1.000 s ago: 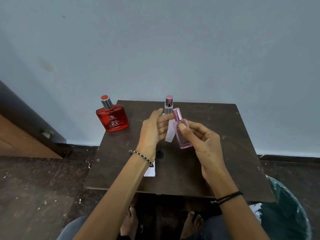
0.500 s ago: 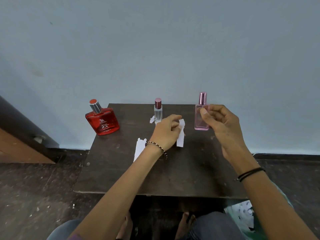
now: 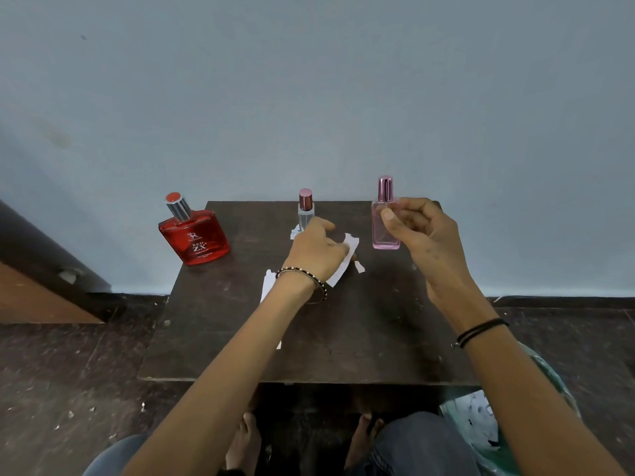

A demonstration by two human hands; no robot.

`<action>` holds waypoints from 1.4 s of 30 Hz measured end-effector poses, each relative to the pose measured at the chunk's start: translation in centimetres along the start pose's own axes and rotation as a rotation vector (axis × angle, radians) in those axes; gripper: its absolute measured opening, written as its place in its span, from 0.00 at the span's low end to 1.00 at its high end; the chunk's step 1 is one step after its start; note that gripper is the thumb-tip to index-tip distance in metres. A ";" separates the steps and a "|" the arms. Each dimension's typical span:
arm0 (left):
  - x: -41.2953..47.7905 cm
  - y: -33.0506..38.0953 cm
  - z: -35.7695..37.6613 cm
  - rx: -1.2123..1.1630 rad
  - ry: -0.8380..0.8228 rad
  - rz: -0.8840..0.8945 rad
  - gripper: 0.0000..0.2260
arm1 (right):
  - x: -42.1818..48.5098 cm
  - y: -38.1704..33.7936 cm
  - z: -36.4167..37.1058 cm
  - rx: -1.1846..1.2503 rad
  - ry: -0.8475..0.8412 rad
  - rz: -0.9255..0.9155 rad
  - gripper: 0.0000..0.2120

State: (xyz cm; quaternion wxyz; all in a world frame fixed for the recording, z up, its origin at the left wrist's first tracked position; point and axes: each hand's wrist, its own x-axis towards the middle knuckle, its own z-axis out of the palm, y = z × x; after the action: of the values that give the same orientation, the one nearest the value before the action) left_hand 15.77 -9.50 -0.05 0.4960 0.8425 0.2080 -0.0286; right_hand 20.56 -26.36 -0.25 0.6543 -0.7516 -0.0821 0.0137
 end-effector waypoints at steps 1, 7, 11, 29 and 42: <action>0.1 0.1 0.2 -0.051 0.015 -0.009 0.18 | 0.2 0.0 0.0 0.000 -0.002 -0.007 0.10; 1.0 0.6 2.2 -0.300 0.118 -0.027 0.14 | 2.2 0.2 0.3 -0.059 -0.036 -0.059 0.15; 1.4 0.4 3.5 -0.387 0.169 -0.067 0.10 | 3.3 0.5 0.6 -0.148 -0.097 -0.086 0.15; 1.8 -0.7 4.7 -0.342 0.230 -0.058 0.07 | 3.7 1.8 1.6 -0.310 -0.301 -0.086 0.16; -1.1 -1.7 3.4 -0.516 0.138 -0.176 0.05 | -0.1 2.8 0.3 -0.458 -0.170 -0.010 0.20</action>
State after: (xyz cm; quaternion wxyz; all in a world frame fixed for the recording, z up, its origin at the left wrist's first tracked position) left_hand 14.61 -11.97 -2.90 0.6743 0.6670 0.3143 0.0397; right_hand 20.70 -26.48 -3.05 0.4576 -0.8761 -0.1416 0.0549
